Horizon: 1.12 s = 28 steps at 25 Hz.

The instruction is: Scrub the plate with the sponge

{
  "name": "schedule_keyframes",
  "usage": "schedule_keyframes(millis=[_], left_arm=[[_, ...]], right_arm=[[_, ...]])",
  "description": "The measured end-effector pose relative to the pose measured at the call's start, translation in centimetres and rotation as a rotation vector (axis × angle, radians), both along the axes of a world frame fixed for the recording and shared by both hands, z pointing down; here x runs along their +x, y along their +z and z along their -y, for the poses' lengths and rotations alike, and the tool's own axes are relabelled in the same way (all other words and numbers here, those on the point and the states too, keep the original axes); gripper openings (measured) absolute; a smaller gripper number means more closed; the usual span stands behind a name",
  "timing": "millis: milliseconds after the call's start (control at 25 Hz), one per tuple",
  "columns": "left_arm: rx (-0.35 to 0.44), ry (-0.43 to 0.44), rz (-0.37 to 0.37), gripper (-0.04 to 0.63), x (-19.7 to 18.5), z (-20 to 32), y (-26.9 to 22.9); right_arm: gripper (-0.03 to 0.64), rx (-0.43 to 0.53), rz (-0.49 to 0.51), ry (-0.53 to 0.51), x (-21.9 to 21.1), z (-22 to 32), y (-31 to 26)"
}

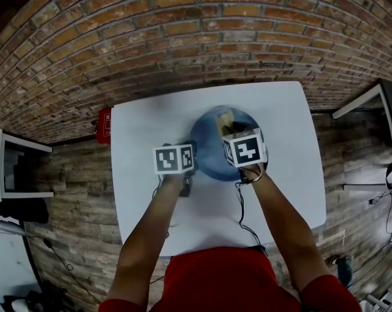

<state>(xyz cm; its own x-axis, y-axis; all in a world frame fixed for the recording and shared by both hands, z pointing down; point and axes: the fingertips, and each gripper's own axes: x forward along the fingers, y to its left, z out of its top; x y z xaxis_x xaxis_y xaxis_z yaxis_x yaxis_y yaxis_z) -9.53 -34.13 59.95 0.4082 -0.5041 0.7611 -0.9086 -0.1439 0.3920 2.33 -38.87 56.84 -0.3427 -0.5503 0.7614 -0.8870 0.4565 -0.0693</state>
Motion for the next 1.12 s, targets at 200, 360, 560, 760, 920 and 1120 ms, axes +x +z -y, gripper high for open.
schedule_keyframes(millis=[200,360,560,760,920,1120], left_arm=[[0.000,-0.008,-0.006,0.048,0.0,-0.1,0.0],[0.005,-0.012,-0.007,0.046,0.0,-0.1,0.0],[0.007,-0.011,-0.007,0.046,0.0,0.0,-0.1],[0.005,-0.008,-0.016,0.046,-0.2,-0.1,-0.1],[0.006,-0.007,-0.015,0.046,-0.1,-0.1,0.0],[0.006,-0.010,-0.018,0.046,0.0,-0.1,0.0]], right_arm=[[0.120,-0.034,0.044,-0.064,-4.8,-1.9,0.5],[0.120,-0.045,0.036,-0.100,-6.3,-2.4,1.0],[0.120,-0.043,0.001,-0.070,-3.8,-1.8,1.1],[0.120,-0.049,-0.050,0.018,1.9,-1.3,1.3],[0.120,-0.046,-0.091,0.075,6.1,-1.0,1.3],[0.120,-0.044,-0.082,0.092,6.5,-1.7,0.8]])
